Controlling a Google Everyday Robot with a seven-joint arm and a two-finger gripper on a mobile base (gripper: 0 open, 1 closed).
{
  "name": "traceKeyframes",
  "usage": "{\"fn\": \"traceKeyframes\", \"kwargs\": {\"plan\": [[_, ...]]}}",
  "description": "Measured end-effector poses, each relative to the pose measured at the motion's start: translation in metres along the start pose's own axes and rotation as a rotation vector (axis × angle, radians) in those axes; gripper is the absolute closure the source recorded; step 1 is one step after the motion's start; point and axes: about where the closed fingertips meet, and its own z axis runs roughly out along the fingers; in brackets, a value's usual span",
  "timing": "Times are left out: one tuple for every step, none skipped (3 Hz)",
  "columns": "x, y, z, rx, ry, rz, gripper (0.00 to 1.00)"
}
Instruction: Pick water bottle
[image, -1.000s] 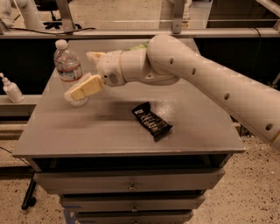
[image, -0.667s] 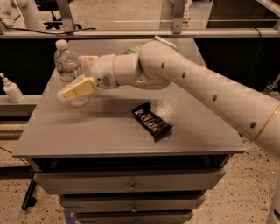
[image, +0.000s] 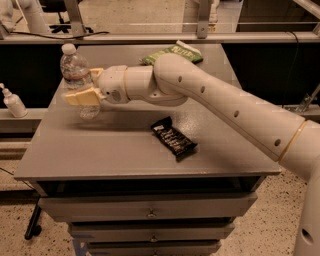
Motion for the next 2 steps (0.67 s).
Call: {"fn": "traceKeyframes", "kwargs": {"plan": [[-0.001,-0.003,-0.002,0.006,-0.005,-0.009,0.82],[-0.007,-0.014,-0.014,0.021,0.006,-0.033,1.00]]}}
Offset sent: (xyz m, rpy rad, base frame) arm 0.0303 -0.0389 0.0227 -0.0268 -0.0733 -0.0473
